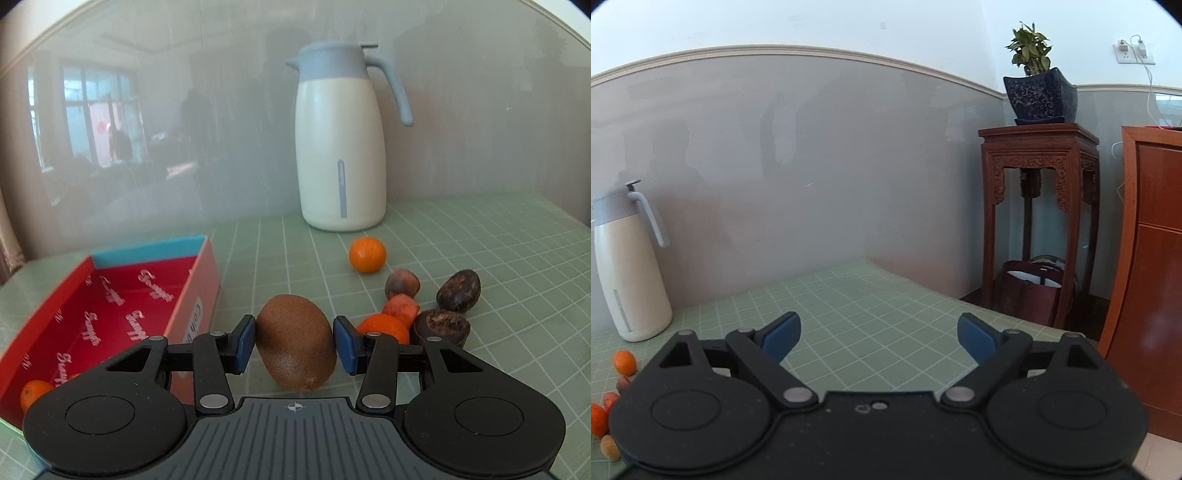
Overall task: Organize fruits
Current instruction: 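Carry the kiwi into the red box and open the left gripper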
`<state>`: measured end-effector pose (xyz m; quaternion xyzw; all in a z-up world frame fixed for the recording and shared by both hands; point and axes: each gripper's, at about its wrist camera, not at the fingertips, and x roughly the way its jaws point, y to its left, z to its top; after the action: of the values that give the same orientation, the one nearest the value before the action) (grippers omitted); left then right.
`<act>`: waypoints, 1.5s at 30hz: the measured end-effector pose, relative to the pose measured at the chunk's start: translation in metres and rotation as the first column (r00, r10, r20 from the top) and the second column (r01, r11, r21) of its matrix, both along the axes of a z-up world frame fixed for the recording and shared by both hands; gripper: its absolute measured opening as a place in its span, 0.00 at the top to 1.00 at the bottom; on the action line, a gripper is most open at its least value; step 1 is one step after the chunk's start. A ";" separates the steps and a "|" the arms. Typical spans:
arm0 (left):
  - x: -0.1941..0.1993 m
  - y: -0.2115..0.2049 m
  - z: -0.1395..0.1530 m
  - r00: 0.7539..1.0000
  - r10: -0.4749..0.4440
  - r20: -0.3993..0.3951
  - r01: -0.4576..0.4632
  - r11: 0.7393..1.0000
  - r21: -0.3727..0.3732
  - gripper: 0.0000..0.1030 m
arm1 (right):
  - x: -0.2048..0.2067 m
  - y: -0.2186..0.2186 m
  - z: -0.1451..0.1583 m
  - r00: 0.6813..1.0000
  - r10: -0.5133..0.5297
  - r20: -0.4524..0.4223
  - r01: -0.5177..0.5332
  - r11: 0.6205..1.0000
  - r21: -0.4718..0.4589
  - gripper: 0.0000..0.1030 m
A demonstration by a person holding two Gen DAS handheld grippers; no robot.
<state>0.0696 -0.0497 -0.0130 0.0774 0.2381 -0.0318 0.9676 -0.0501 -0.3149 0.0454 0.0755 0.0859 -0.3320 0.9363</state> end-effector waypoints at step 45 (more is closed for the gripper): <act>-0.011 0.101 0.012 0.976 0.209 -0.057 -0.212 0.976 -0.042 0.55 | 0.025 0.050 0.001 0.985 0.166 -0.050 -0.167 0.986 -0.027 0.11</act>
<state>0.0590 0.0514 -0.0010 0.0275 0.2691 0.0633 0.9606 -0.0251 -0.2644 0.0467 0.0455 0.1091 -0.2556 0.9595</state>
